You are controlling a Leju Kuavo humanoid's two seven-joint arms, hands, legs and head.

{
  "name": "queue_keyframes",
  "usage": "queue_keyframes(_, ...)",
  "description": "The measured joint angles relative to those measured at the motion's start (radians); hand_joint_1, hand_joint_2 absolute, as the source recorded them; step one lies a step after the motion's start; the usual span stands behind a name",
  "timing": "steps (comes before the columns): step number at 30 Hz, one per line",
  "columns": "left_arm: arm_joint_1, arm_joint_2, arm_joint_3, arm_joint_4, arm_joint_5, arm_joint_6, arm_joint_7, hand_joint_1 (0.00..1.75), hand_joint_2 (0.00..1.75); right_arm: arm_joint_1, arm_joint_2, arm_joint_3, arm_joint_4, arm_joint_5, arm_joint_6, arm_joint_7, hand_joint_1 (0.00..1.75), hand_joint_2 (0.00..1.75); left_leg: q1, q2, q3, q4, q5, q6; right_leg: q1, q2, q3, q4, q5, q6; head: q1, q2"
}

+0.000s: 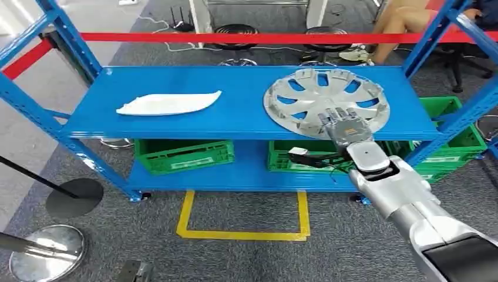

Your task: Take the parts from the cabinet and place them on the table.

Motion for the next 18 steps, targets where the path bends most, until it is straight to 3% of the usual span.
queue_keyframes(2,0.000,0.000,0.000,0.000,0.000,0.001,0.000,0.00,0.00,-0.001,0.000,-0.024,0.000,-0.006,0.000,0.005,0.00,1.75,0.008,0.000,0.007,-0.008,0.001,0.014,-0.002,-0.002,-0.003,-0.001,-0.010,0.013,0.001,0.000)
queue_keyframes(3,-0.001,0.002,0.000,0.000,0.000,0.003,0.000,0.00,0.00,-0.004,0.000,-0.035,0.000,-0.009,0.001,0.008,0.00,1.75,0.007,0.000,0.010,-0.008,-0.002,0.020,-0.002,-0.004,-0.012,0.025,-0.025,0.016,0.006,0.000)
queue_keyframes(4,-0.002,0.003,0.001,0.000,0.000,0.003,0.000,0.00,0.00,-0.009,0.000,-0.046,0.001,-0.011,0.003,0.013,0.00,1.75,0.007,0.000,0.012,-0.007,-0.004,0.024,-0.002,-0.005,-0.044,0.091,-0.057,0.020,0.011,0.000)
queue_keyframes(6,-0.004,0.002,0.001,0.000,0.000,0.003,0.000,0.00,0.00,-0.009,0.000,-0.067,0.002,-0.011,0.011,0.015,0.00,1.75,0.006,0.000,0.013,-0.007,-0.007,0.028,-0.003,-0.006,-0.138,0.268,-0.124,0.025,0.011,0.000)
queue_keyframes(7,-0.003,0.002,0.000,0.000,0.000,0.003,0.000,0.00,0.00,-0.005,0.000,-0.077,0.004,-0.009,0.013,0.016,0.00,1.75,0.006,-0.001,0.014,-0.006,-0.009,0.030,-0.003,-0.006,-0.170,0.319,-0.132,0.025,0.012,0.000)
queue_keyframes(8,-0.002,0.002,0.000,0.000,0.000,0.003,0.000,0.00,0.00,-0.002,0.000,-0.085,0.006,-0.008,0.013,0.017,0.00,1.75,0.006,-0.002,0.018,-0.006,-0.011,0.030,-0.003,-0.006,-0.181,0.321,-0.113,0.025,0.013,0.000)
queue_keyframes(9,-0.001,0.002,0.000,0.000,0.000,0.003,0.000,0.00,0.00,-0.001,0.000,-0.090,0.006,-0.007,0.013,0.017,0.00,1.75,0.006,-0.003,0.023,-0.006,-0.015,0.029,-0.003,-0.006,-0.166,0.273,-0.071,0.024,0.012,0.000)
queue_keyframes(11,-0.003,0.002,0.000,0.000,0.000,0.003,0.000,0.00,0.00,-0.005,0.000,-0.105,0.006,-0.007,0.013,0.016,0.00,1.75,0.007,-0.004,0.035,-0.004,-0.024,0.022,-0.005,-0.006,-0.088,0.093,0.033,0.022,0.013,0.000)
queue_keyframes(12,-0.004,0.002,0.000,0.000,0.000,0.003,0.000,0.00,0.00,-0.006,0.000,-0.110,0.006,-0.007,0.013,0.016,0.00,1.75,0.005,-0.004,0.039,-0.003,-0.029,0.015,-0.007,-0.008,-0.058,0.025,0.049,0.023,0.012,0.000)
queue_keyframes(13,-0.006,0.002,0.001,0.000,0.000,0.000,0.000,0.00,0.00,-0.010,0.000,-0.113,0.008,-0.006,0.015,0.014,0.00,1.75,-0.001,-0.006,0.035,0.004,-0.032,0.010,-0.004,-0.004,-0.035,0.003,0.036,0.020,0.013,0.000)
queue_keyframes(16,-0.005,0.003,0.001,0.000,0.000,-0.003,-0.002,0.00,0.00,-0.008,0.000,-0.119,0.015,0.000,0.047,0.000,0.00,1.75,0.001,-0.006,0.035,-0.004,-0.027,0.001,0.000,-0.002,-0.044,0.013,0.034,0.001,0.010,0.000)
queue_keyframes(18,-0.006,0.004,0.002,0.000,0.000,-0.001,-0.003,0.00,0.00,-0.013,-0.001,-0.125,0.028,0.005,0.074,-0.018,0.00,1.75,0.000,-0.002,0.029,0.015,-0.047,-0.012,-0.008,-0.002,-0.038,0.007,0.037,-0.011,0.008,0.000)
